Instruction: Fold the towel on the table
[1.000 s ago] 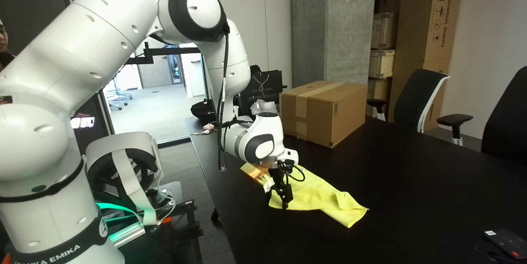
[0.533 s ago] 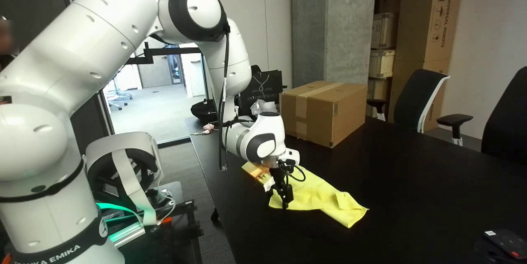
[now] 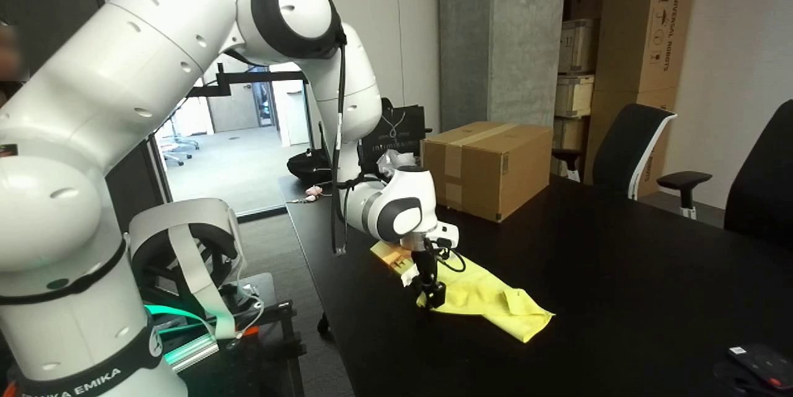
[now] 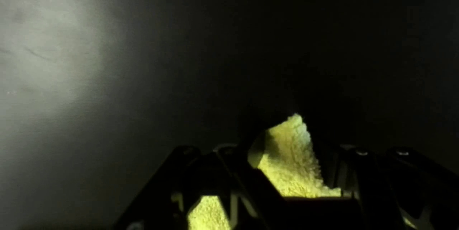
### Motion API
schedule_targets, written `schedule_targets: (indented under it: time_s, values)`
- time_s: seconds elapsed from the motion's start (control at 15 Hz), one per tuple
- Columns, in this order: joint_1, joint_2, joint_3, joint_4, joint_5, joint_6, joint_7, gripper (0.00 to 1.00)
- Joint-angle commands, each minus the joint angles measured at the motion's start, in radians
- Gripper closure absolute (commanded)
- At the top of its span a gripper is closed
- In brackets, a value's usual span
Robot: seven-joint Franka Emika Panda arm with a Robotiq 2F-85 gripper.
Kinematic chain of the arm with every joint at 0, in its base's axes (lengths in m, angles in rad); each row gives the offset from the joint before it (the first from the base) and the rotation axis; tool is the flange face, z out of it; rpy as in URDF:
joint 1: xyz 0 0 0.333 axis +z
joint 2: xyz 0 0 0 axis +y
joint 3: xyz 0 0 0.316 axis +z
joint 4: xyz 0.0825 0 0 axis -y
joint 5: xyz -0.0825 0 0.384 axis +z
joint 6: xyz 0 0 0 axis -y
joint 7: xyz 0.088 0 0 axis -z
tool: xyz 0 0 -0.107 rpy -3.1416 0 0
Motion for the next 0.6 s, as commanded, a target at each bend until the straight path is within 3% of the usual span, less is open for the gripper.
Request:
schedule_targets:
  time_s: [0.0,0.53]
  values:
    - [0.025,-0.023,-0.033,0.001,-0.016,-0.019,0.039,0.98]
    - [0.105,-0.058,-0.105,0.036,-0.042,-0.018,0.08,0.97]
